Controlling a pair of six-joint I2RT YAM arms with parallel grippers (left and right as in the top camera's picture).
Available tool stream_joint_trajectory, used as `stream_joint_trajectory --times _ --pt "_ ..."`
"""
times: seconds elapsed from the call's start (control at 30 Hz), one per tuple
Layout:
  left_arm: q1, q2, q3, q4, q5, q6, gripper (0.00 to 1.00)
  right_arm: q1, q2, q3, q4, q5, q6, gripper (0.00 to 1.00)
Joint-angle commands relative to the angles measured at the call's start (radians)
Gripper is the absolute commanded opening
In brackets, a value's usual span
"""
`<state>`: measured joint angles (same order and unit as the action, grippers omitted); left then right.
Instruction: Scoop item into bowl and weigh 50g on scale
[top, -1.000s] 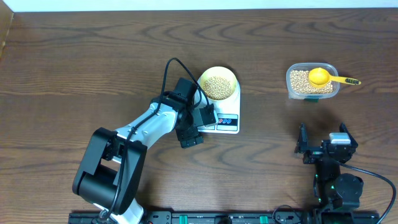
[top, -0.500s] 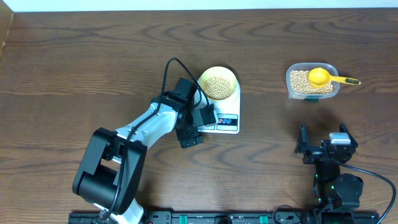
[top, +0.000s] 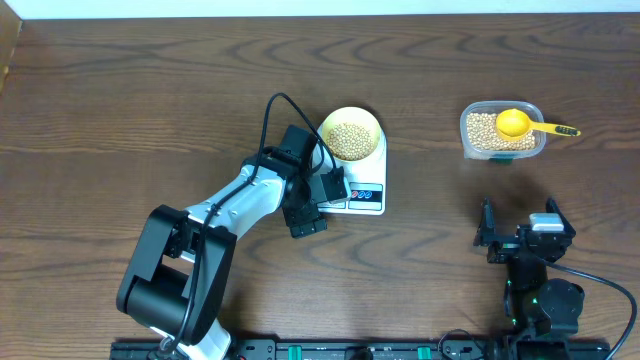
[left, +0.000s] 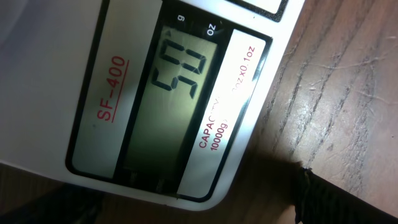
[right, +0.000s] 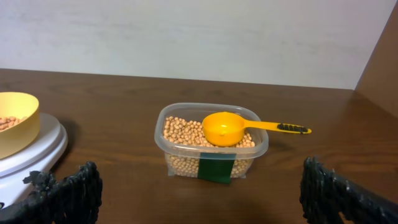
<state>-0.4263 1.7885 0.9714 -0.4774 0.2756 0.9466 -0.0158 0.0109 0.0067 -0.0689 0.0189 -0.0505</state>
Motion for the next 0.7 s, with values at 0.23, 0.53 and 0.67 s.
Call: stream_joint_trajectory --times 0.23,0.53,0.67 --pt "-0.013 0.054 -0.018 -0.003 0.200 0.021 0.98 -0.005 -0.005 -0.001 -0.003 0.008 0.016 0.99" --pt "-0.009 0.053 -0.018 0.180 0.318 -0.161 0.98 -0.005 -0.005 -0.001 -0.003 0.008 0.017 0.99" --pt "0.011 0.032 -0.018 0.382 0.315 -0.430 0.98 -0.005 -0.005 -0.001 -0.003 0.008 0.017 0.99"
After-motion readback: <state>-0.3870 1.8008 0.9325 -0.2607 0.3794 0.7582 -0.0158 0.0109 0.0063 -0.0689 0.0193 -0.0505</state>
